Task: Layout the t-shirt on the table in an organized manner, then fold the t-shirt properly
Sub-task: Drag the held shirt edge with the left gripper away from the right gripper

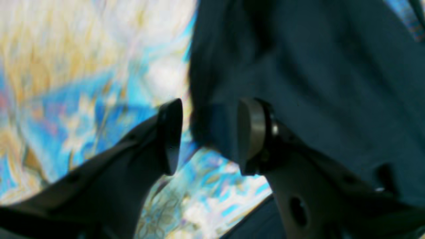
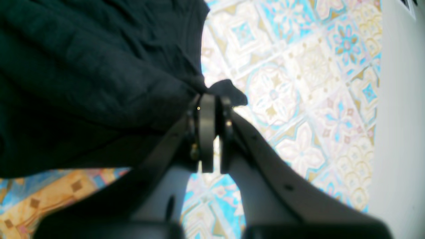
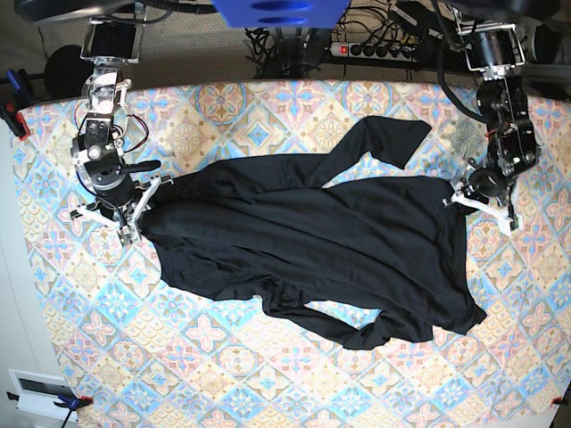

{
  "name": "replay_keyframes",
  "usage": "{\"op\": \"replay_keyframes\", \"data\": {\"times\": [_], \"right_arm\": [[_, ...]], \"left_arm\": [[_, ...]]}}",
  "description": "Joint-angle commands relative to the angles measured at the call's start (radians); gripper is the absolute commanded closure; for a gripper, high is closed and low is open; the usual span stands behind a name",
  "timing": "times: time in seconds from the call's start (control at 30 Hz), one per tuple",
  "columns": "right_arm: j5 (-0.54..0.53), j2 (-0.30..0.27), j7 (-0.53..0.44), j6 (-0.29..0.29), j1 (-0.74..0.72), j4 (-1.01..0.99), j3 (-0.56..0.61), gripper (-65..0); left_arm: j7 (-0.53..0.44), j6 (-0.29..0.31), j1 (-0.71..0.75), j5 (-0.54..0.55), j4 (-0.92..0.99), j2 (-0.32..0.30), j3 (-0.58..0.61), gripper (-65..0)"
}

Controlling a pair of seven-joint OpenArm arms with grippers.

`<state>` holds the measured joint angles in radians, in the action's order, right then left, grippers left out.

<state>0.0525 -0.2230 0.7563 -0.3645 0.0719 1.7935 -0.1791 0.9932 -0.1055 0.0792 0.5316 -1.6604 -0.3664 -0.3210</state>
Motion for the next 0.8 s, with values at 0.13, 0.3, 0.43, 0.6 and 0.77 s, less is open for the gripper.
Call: {"op": "replay_keyframes", "data": {"times": [0.13,0.3,0.43,0.6,0.77], "right_arm": [[-0.003,-0.013,-0.021,0.005,-0.016,0.018,-0.004,0.0],[-0.003,-0.013,-0.021,0.005,-0.016,0.018,-0.009,0.0],[-0.003,-0.013,-0.021,0.005,-0.016,0.018,-0.01,0.0],[-0.003,-0.013,-0.021,0.005,-0.016,0.018,-0.012,0.0],[-0.003,-0.013,-0.021,0.005,-0.019,0.015,-0.012,0.0]], "left_arm": [[-0.023,0.005,0.024,0.015,-0.021,0.028,-0.004,-26.7],[-0.023,0.005,0.029,0.003,-0.016,0.083,-0.004,-26.7],[-0.029,0.005,0.018,0.005,0.068,0.099,-0.002,-26.7],[-0.127,0.005,0.003,0.005,0.119,0.094,0.036,-20.0],[-0.113,0.042,-0.008,0.011,0.027,0.07,0.043,0.0]]}}
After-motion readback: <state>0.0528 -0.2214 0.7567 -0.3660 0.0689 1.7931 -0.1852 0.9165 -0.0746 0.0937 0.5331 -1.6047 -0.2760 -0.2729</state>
